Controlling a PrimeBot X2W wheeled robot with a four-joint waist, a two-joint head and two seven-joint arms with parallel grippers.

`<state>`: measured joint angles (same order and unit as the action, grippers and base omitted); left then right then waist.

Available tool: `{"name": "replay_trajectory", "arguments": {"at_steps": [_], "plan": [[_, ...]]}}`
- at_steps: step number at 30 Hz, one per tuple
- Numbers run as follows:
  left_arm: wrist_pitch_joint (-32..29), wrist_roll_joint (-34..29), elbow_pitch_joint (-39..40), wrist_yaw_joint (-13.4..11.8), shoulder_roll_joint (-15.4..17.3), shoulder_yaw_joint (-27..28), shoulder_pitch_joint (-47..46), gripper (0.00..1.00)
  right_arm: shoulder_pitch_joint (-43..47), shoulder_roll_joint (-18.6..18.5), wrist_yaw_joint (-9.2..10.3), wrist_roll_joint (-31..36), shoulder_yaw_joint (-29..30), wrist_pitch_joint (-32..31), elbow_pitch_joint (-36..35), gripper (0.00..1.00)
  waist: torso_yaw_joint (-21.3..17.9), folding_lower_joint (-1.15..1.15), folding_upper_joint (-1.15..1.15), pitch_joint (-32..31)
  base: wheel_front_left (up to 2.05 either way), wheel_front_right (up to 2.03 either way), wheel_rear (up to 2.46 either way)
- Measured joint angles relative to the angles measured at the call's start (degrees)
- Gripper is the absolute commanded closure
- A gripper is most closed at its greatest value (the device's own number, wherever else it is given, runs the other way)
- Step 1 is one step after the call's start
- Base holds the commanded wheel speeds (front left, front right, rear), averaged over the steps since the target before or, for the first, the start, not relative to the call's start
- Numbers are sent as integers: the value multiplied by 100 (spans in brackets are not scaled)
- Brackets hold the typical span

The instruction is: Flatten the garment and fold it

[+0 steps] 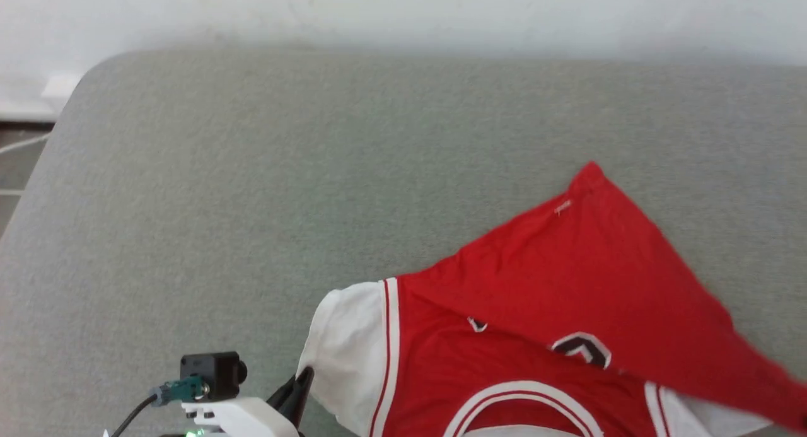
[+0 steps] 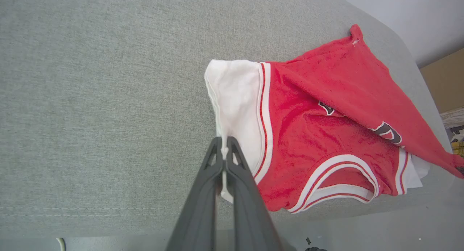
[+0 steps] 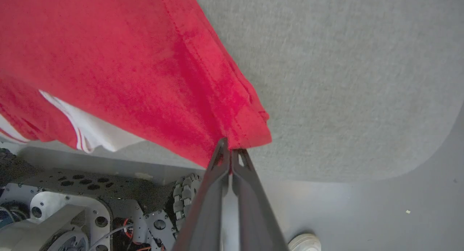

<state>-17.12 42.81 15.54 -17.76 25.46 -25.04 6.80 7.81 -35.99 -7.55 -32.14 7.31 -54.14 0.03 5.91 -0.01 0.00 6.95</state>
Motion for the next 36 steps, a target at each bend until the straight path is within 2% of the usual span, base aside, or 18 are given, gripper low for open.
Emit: {"name": "replay_trajectory", "arguments": {"at_steps": [2,5,6,7,11,16,21,27,36], "plan": [[7,0,-35,0,-2,-1,21,100,252,277,0,107,51,-40,-103,100,-89,0,0,-98,0,0,0],[8,1,-49,1,-5,-4,20,100,433,483,0,244,52,-34,-176,100,-175,0,0,-218,0,0,0],[9,1,-51,1,-5,-5,16,100,431,527,0,296,70,35,-200,75,-192,0,0,-248,0,0,0],[21,1,-51,1,-5,-5,14,100,420,545,0,337,83,68,-227,0,-201,0,0,-270,0,0,0],[51,-1,-58,2,-7,-21,-5,100,324,488,0,328,116,27,-439,0,-138,1,0,-293,0,0,0],[68,-48,-38,2,-24,-68,-68,100,-381,203,0,168,25,38,-913,0,32,1,0,-213,0,0,0],[101,-122,22,16,-142,-194,-271,100,-1278,-34,0,151,-478,30,-951,0,238,2,0,-19,0,0,0],[168,-172,0,123,-390,-422,-576,100,-2467,-290,0,344,-1393,-8,-437,0,544,2,0,359,0,0,0],[336,-208,-240,348,-720,-652,-865,100,-3713,-633,0,687,-2386,-24,881,0,1164,3,0,934,0,0,0]]}}
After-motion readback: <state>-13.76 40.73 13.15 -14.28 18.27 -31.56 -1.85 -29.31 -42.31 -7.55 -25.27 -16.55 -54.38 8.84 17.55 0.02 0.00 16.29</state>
